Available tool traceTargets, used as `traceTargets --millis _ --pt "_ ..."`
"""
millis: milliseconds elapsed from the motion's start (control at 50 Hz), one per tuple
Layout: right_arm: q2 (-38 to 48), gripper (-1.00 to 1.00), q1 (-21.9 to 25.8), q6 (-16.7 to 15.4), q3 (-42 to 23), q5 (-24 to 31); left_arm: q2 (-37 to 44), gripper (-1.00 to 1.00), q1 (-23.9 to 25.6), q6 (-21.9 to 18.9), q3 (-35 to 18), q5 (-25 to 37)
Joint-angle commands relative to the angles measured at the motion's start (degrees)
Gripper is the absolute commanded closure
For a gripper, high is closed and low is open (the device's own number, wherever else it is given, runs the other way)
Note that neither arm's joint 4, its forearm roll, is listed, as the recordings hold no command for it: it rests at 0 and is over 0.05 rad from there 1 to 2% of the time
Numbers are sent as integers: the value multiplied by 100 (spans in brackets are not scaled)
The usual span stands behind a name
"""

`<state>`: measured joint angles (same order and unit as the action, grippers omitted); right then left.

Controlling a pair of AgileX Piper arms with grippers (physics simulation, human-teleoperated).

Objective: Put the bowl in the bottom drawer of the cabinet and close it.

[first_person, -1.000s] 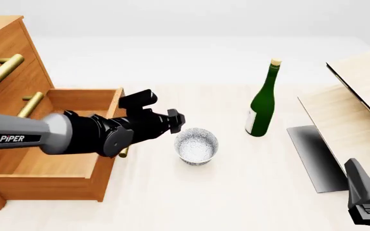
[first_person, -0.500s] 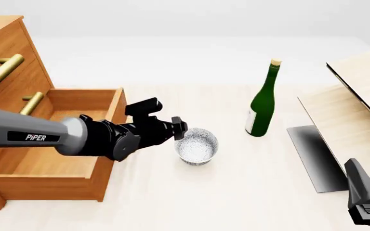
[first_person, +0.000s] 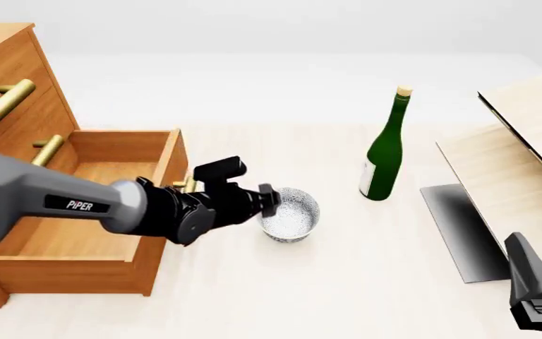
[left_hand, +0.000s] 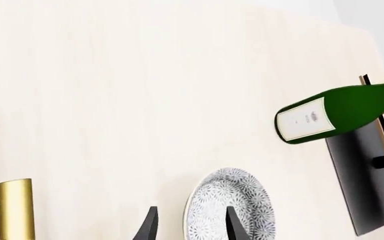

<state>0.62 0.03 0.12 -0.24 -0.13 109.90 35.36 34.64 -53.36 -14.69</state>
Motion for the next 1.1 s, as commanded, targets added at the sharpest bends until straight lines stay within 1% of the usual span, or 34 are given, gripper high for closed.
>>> traceTargets --millis 20,640,660,860,1100 --pt "-2 -100 0 2 0 0 179 -100 47 5 -23 -65" --pt "1 -100 0 1 0 0 558 -100 80 36 -109 -170" --pt "0 -100 0 1 0 0 537 100 88 50 -95 -189" --pt "-1 -100 0 0 0 0 295 100 96 25 60 -295" --pt "0 -100 0 1 0 0 -161 100 35 -173 260 -325"
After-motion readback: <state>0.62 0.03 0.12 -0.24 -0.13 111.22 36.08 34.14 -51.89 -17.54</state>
